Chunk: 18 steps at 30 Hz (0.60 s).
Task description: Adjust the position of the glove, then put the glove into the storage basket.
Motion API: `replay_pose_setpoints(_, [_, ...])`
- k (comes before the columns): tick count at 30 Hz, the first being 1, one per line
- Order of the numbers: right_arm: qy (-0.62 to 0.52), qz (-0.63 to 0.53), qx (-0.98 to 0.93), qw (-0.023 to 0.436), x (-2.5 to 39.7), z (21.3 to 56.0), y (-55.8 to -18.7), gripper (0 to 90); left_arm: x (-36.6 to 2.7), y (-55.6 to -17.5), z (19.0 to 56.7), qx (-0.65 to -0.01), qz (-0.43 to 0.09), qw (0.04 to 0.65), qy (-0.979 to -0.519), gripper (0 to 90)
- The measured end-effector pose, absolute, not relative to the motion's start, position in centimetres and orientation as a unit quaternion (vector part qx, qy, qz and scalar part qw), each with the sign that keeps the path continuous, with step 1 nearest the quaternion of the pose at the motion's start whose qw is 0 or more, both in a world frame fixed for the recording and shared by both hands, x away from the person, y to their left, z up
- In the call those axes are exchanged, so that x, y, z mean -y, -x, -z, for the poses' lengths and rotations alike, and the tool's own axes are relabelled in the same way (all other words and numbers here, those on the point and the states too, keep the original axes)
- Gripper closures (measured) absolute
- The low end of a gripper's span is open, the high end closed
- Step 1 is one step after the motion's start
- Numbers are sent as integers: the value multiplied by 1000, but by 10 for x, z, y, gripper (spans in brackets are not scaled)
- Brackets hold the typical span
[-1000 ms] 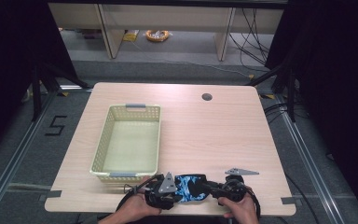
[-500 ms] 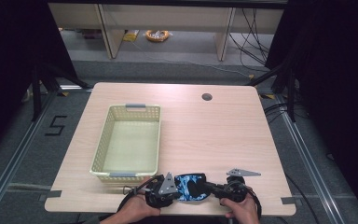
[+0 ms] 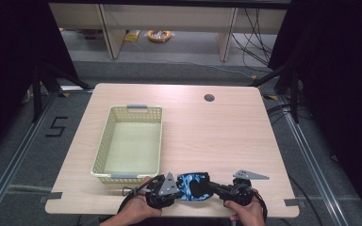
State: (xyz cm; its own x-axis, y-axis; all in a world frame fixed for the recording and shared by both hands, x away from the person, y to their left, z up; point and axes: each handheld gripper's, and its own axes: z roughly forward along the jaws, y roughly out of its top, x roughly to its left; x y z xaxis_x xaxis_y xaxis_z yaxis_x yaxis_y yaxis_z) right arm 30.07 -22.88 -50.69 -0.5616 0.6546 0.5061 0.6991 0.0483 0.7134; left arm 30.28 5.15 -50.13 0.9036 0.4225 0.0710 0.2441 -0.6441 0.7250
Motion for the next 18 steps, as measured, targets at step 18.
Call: replay_pose_setpoints(18, [455,520,723,11,223,494,-295,845,-60,-298,489,-184,-125,394,-892,812])
